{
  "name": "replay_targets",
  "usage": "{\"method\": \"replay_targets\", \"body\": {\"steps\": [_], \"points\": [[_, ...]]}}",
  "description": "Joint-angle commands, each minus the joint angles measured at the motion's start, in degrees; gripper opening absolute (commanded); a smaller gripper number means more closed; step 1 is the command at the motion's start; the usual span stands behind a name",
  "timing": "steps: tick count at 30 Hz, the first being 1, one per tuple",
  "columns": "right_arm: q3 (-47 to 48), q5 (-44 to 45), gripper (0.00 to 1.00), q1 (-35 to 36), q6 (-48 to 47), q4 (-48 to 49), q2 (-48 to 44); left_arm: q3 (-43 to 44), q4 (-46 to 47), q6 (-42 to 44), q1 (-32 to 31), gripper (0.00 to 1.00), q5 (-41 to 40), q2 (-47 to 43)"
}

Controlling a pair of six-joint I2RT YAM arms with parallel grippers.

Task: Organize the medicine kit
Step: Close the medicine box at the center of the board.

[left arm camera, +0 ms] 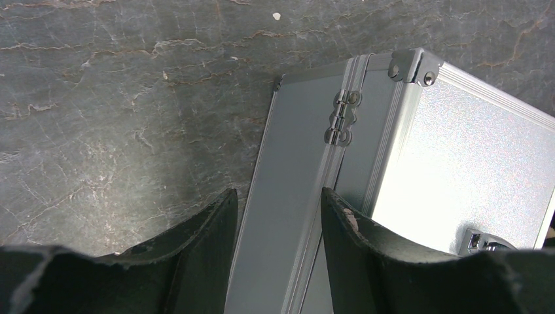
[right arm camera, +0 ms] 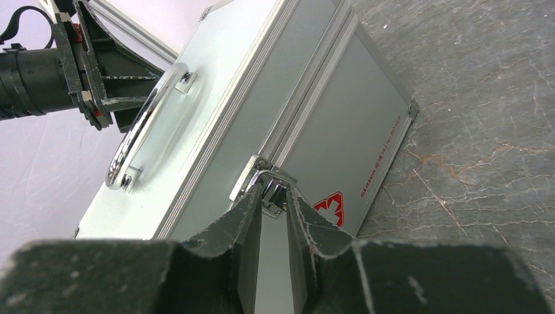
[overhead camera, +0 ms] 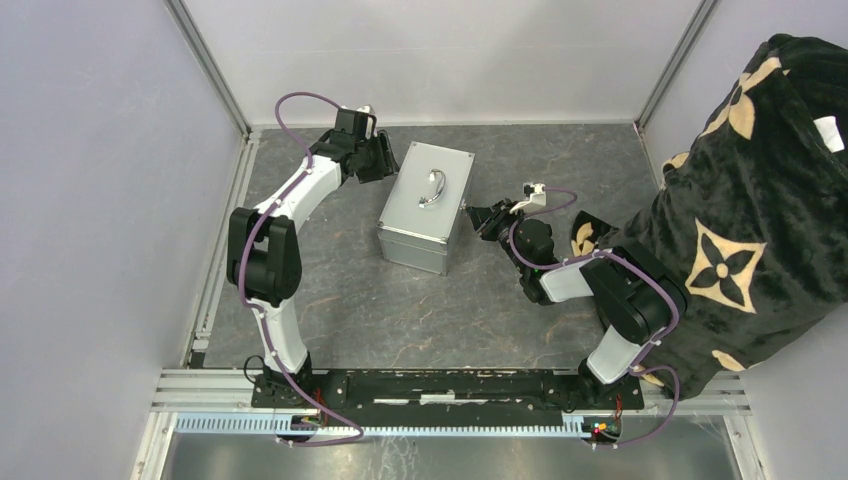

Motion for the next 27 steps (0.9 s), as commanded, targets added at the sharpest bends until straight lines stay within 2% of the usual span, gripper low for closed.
{"method": "replay_targets", "body": {"steps": [1,17,27], "points": [[0.2,-1.7,0.26,0.6,-0.7,2.6,-2.1,-0.4,1.1,1.8,-1.5,0.56,2.9,-2.0],[0.1,-1.3,0.27,0.7,-0.4,2.1,-1.7,-0.5,1.1,1.8,-1.5,0.56,3.0,-2.0],[-0.1,1.6,0.27,0.6,-1.9,-1.7,-3.0,-0.5,1.1,1.9,-1.5,0.56,2.8,-2.2]]}}
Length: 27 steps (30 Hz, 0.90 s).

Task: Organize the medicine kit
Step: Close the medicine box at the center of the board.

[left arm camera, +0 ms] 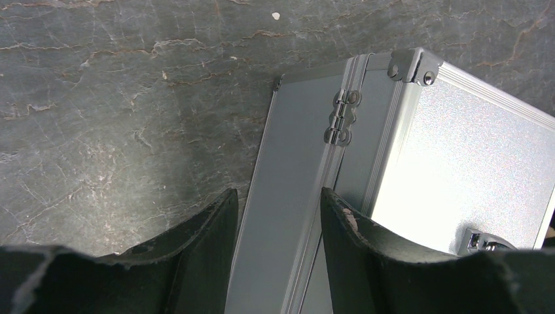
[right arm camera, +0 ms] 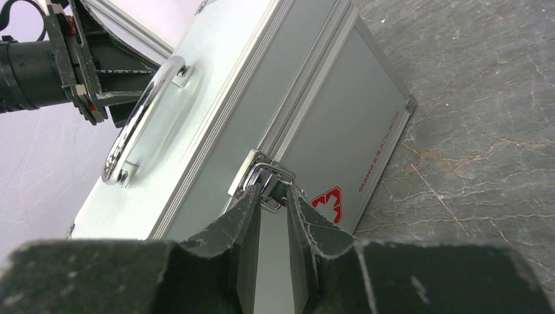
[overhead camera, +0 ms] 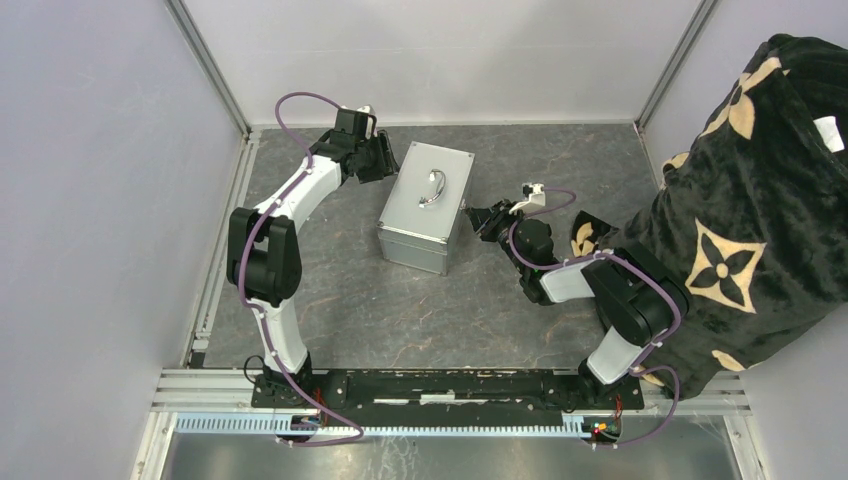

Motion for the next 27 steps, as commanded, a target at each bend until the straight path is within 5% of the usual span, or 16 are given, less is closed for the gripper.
{"method": "replay_targets", "body": {"steps": [1,15,27], "points": [[-0.1,1.5,0.27,0.4,-1.9,-0.5,-2.6,-0.5,1.1,1.9,-1.5,0.56,2.8,-2.1],[1.3,3.4,0.28,0.3,-4.9,-7.8,-4.8,-0.5,1.1,1.8,-1.5,0.56,2.8,-1.9],[15.7,4.9,0.28,-0.8,-11.7,-41.9,-6.7,-0.6,1.1,2.2,-1.5,0.56,2.1,-2.4]]}}
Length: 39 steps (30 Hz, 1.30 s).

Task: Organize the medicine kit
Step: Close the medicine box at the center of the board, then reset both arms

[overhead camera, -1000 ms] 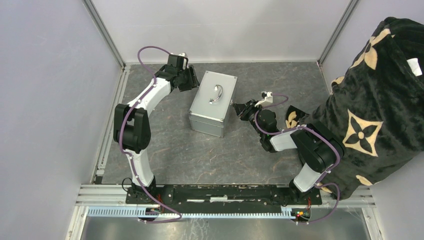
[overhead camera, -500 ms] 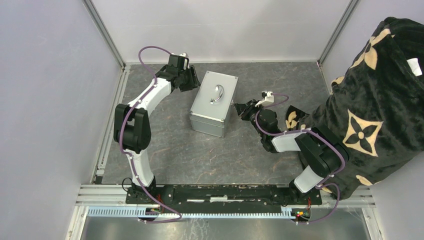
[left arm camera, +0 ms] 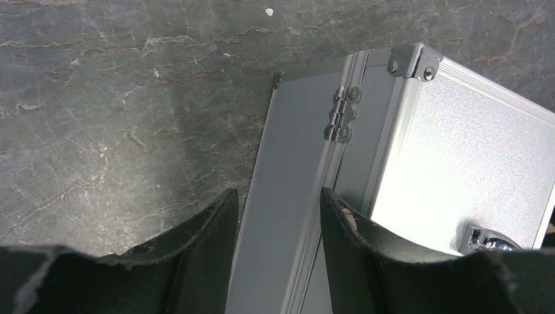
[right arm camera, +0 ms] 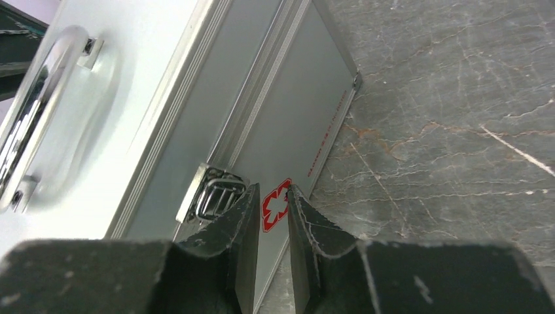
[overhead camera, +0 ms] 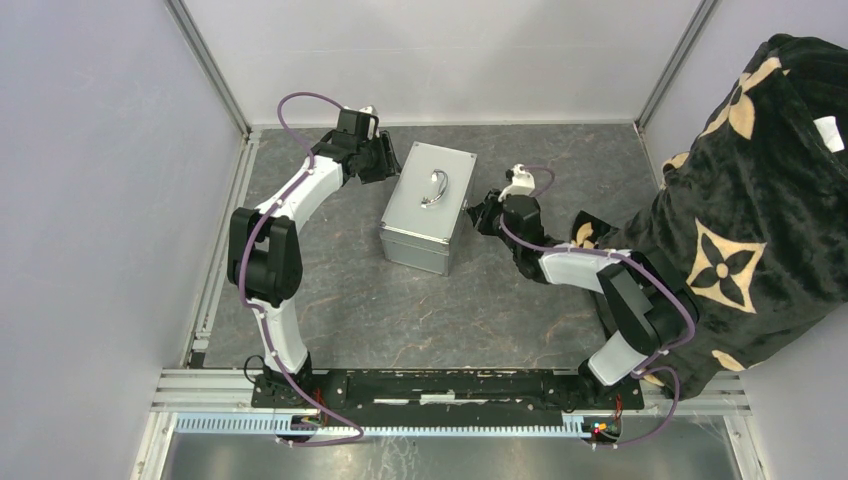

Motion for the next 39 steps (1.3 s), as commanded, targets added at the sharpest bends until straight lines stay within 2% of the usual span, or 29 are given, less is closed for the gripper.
{"method": "replay_targets", "body": {"steps": [1,8,13,17,21,25,29,39], "points": [[6.1,2.6,0.28,-0.7,-4.7,-14.8,-3.6,-0.6,1.1,2.2,-1.0,0.56,1.9,-2.4],[11.7,1.5,0.27,-2.8,-9.9,-25.4,-4.8,-0.8,1.1,2.3,-0.9,0.56,1.7,-2.6],[18.3,-3.0,0.27,-3.4,-13.1,-34.1,-2.9,-0.9,1.2,2.4,-0.9,0.56,1.7,-2.7],[21.1,-7.1,0.27,-3.7,-13.8,-37.5,-1.2,-0.9,1.3,2.6,-1.0,0.56,1.2,-3.1],[21.3,-7.5,0.27,-4.6,-14.9,-39.0,-2.1,-0.5,0.4,3.3,-0.7,0.56,-2.0,-5.4],[20.4,-6.0,0.28,-6.0,-18.4,-41.2,-6.0,-0.1,-0.7,4.1,-0.4,0.58,-9.1,-10.6],[19.7,-3.3,0.33,-6.5,-24.1,-44.8,-12.4,-1.9,-0.9,4.6,-0.4,0.62,-15.6,-17.3],[9.0,3.4,0.63,-6.4,-30.0,-45.9,-35.0,-16.9,0.9,3.9,-0.5,0.78,-23.5,-35.7]]}}
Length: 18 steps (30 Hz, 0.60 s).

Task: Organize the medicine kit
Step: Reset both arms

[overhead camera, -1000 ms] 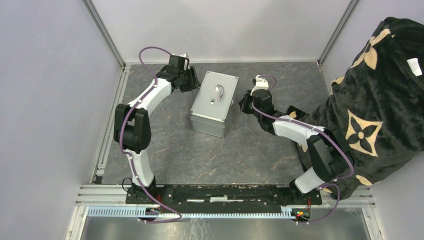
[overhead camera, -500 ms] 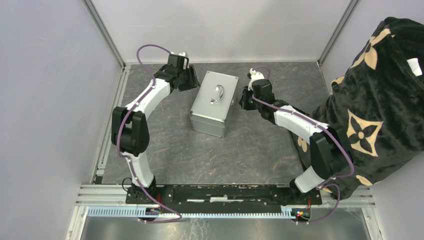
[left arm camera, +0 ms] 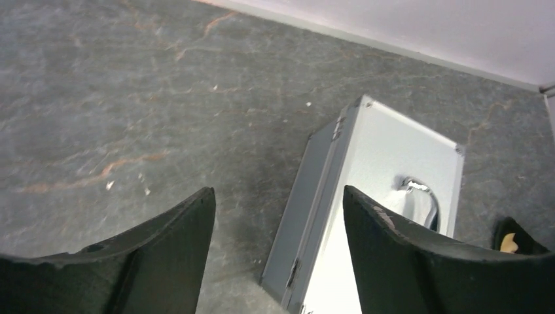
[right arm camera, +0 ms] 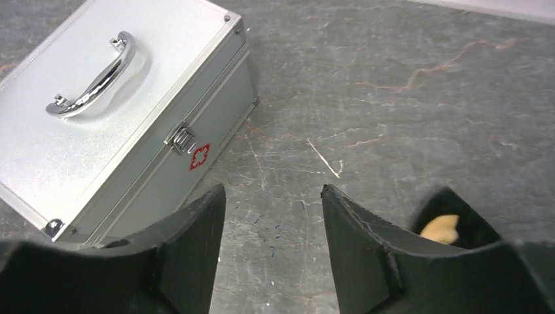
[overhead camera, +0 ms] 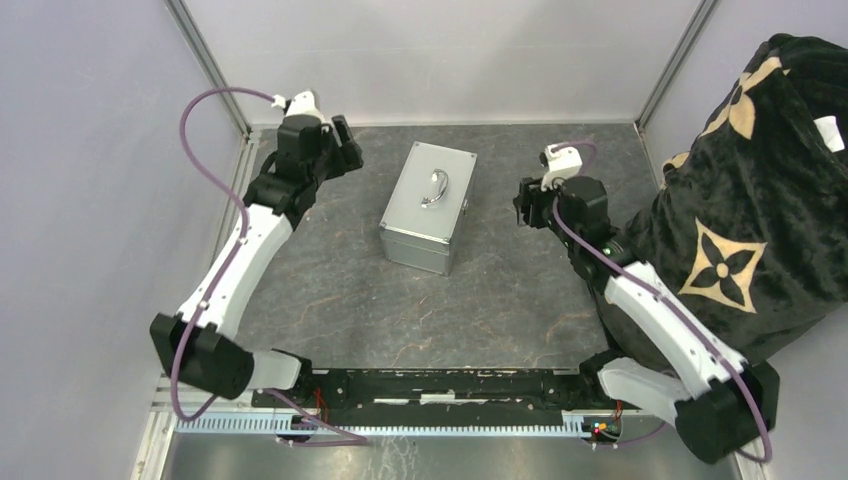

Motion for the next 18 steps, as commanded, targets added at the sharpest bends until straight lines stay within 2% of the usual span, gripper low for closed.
{"method": "replay_targets", "body": {"steps": [1,5,6,10,18], "points": [[-5.1,5.2,0.7,0.0,-3.2,-0.5,-9.5,-8.3,0.6,1.7,-0.1,0.81,-4.9,-7.6],[-9.0,6.9,0.88,0.1,-3.4,-0.8,-16.6,-15.0,0.2,1.4,-0.1,0.89,-7.0,-15.0],[-9.7,7.4,0.98,0.0,-3.5,-0.9,-18.3,-16.5,-0.2,1.3,-0.1,0.9,-8.3,-16.7],[-14.4,10.8,0.98,0.0,-4.5,0.0,-23.3,-21.9,-1.4,0.7,-0.1,0.99,-11.2,-23.0],[-25.6,15.3,0.98,0.0,-3.6,6.1,-31.5,-30.9,1.2,0.9,-0.1,1.0,-14.6,-33.1]]}}
